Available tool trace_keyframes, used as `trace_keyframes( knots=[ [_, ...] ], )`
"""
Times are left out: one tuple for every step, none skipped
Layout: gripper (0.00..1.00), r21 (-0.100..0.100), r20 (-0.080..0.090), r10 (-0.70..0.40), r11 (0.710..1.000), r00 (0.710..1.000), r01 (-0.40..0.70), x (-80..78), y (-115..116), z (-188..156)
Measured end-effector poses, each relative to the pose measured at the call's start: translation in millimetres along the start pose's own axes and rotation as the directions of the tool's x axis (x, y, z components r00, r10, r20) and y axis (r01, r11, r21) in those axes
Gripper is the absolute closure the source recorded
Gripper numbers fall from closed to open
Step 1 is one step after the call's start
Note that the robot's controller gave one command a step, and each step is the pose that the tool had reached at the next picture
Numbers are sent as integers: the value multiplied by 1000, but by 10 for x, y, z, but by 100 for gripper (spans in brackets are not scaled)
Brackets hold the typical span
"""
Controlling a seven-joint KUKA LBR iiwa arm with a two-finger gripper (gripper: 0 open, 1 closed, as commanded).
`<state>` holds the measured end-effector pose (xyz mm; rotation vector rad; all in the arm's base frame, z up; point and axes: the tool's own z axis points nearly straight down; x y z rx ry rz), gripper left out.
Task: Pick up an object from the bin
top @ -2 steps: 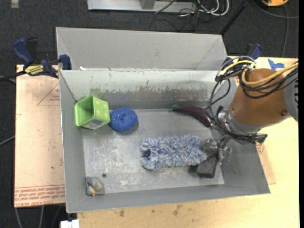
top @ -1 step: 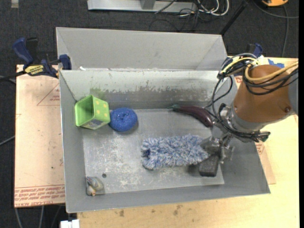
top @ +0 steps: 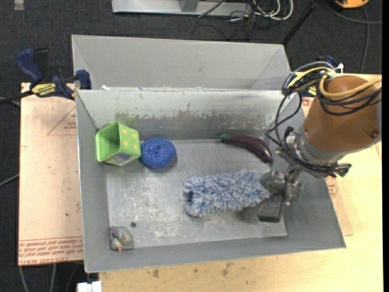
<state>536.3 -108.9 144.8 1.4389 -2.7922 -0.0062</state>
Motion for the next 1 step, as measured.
trace_keyframes(
  knots=[
    [100, 7, 2, 1, 1000, 1000, -1, -6, -12, -141]
  ],
)
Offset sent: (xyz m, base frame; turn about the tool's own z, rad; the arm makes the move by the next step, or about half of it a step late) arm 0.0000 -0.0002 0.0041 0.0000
